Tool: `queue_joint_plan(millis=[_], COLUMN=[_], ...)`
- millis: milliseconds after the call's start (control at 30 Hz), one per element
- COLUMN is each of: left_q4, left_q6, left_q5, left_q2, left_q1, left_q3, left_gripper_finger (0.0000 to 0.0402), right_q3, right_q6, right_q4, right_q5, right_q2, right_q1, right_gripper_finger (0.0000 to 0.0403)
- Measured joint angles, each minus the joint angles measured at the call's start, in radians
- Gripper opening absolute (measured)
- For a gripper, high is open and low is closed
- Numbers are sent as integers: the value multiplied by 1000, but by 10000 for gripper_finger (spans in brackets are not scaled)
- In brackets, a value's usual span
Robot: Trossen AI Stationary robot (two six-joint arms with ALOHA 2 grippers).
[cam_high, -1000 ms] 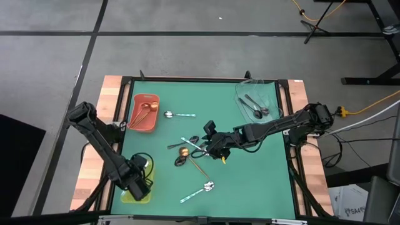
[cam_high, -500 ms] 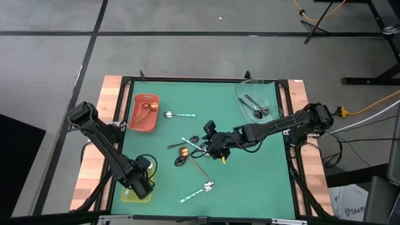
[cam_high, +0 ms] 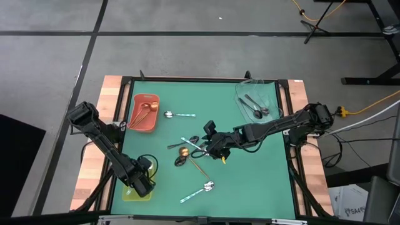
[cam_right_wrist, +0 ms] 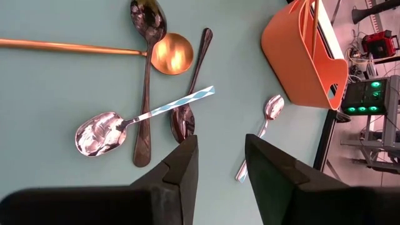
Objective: Sort silverware by color (type)
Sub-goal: Put the blue patterned spoon into the yellow bin
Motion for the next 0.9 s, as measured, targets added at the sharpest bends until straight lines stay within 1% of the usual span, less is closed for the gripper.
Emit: queue_joint_plan(millis=[267, 467, 900], left_q4=[64, 71, 70], left_q6=[0, 0, 0], left_q5=[0, -4, -10], left_q2=[0, 0, 0], left_q1=[0, -1, -1], left_q3=[-57, -67, -67], left_gripper_finger=[16, 18, 76], right_q3=[0, 0, 0], right_q6=[0, 0, 0], right_q4=[0, 0, 0], right_q5=[0, 0, 0], right_q2=[0, 0, 0], right_q1=[0, 0, 0], right_gripper_finger=[124, 124, 124])
